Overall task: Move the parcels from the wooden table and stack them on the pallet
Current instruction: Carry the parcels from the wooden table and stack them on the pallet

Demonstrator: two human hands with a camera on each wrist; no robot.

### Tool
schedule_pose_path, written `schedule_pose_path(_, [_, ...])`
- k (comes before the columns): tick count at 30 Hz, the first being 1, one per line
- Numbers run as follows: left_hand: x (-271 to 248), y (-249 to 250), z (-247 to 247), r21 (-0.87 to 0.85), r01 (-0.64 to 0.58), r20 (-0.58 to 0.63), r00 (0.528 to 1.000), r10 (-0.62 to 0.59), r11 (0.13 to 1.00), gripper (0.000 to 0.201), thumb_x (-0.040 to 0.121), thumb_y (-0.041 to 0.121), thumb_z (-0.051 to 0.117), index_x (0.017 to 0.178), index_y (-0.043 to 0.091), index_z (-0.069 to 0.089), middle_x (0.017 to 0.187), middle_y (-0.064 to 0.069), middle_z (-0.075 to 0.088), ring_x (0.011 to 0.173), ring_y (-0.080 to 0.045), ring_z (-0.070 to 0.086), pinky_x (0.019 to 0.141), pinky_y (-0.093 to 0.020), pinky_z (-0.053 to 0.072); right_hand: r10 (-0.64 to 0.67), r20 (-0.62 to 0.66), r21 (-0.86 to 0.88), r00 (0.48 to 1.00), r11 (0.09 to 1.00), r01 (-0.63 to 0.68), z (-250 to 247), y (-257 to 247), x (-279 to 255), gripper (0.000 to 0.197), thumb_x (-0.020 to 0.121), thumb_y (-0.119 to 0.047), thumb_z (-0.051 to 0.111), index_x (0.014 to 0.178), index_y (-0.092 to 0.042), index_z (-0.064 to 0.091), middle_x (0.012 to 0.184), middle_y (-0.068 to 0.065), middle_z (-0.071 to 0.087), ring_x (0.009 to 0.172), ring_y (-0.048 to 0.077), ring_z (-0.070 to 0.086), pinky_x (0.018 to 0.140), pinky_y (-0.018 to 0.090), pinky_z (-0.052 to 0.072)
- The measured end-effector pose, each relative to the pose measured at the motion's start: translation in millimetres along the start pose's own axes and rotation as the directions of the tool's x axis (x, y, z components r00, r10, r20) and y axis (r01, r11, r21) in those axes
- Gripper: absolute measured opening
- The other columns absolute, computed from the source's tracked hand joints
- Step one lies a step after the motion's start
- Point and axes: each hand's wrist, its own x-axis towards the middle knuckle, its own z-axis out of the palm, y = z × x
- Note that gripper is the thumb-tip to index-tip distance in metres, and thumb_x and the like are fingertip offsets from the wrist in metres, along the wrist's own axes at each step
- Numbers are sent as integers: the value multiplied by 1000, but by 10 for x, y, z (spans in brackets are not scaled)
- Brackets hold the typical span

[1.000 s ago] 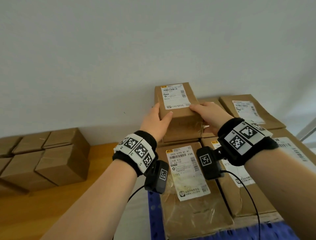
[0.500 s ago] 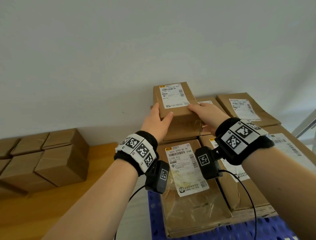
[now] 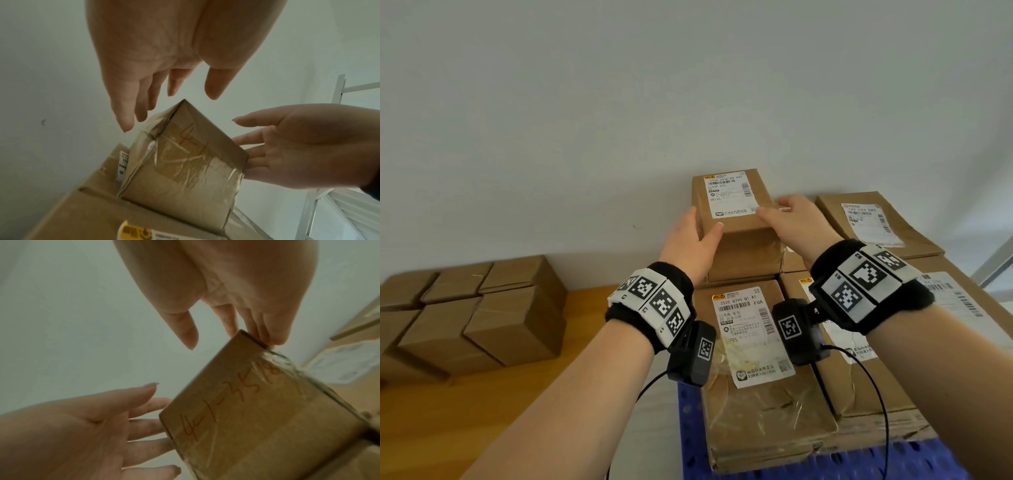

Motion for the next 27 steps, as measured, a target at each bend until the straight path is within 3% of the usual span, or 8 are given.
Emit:
schedule_pose_path(3, [-40,20,-74,4,8,-45,999,-8,1000,53,97,31,43,145,14,26,147,-5,36,132,-19,38,97,-21,31,-95,-11,-34,995,995,94,0,-122,-103,58,92,-28,55,143,-12,33,138,5,46,89,8,52,75,22,43])
schedule_pose_path(4, [-50,13,-111,23,13,-65,998,-12,1000,56,97,33,43,146,15,24,149,-6,33,134,-20,36,104,-27,31,-123,-17,-39,992,992,123,16,-167,-135,57,92,-27,54,143,-12,33,139,5,46,95,9,53,76,21,40])
schedule_pose_path(6, [-91,-15,-196,55,3,-122,993,4,998,58,96,35,44,146,15,24,149,-7,32,135,-20,35,111,-37,31,-179,-28,-45,983,983,178,76,-254,-199,55,93,-26,54,142,-12,35,142,4,44,122,15,46,86,19,33])
schedule_pose_path(9, [-198,-69,-351,58,-37,-228,972,49,998,49,96,29,45,142,14,34,143,-6,42,130,-17,41,108,-33,34,-253,7,-60,967,966,253,237,-367,-306,52,93,-27,54,141,-12,38,142,2,44,130,14,40,89,17,29])
schedule_pose_path(13, [-417,-197,-618,68,-55,-322,944,74,996,40,97,23,46,135,14,45,132,-3,52,122,-14,48,101,-24,35,-296,92,-48,951,952,302,504,-481,-475,50,93,-27,55,139,-12,41,140,1,47,129,13,41,93,18,30])
schedule_pose_path(18, [-800,-485,-1079,55,-38,-356,933,55,998,37,96,23,47,133,16,48,126,1,56,114,-8,50,97,-19,36,-333,151,1,931,942,337,951,-712,-794,45,91,-26,59,132,-11,49,129,3,54,120,13,48,91,20,35])
schedule_pose_path(23, [-1404,-950,-1820,31,12,-415,910,2,999,38,96,24,47,133,17,48,126,4,56,116,-8,51,101,-24,38,-372,223,39,901,927,374,1651,-1053,-1364,38,89,-29,59,125,-15,56,117,0,59,109,12,54,88,23,39])
schedule_pose_path(27, [-2049,-1461,-2600,48,60,-460,887,-31,997,37,96,24,47,132,18,49,127,6,56,111,-2,50,95,-17,36,-364,320,101,875,931,351,2464,-1305,-2034,37,91,-28,58,126,-15,55,115,-3,57,105,10,51,81,20,37])
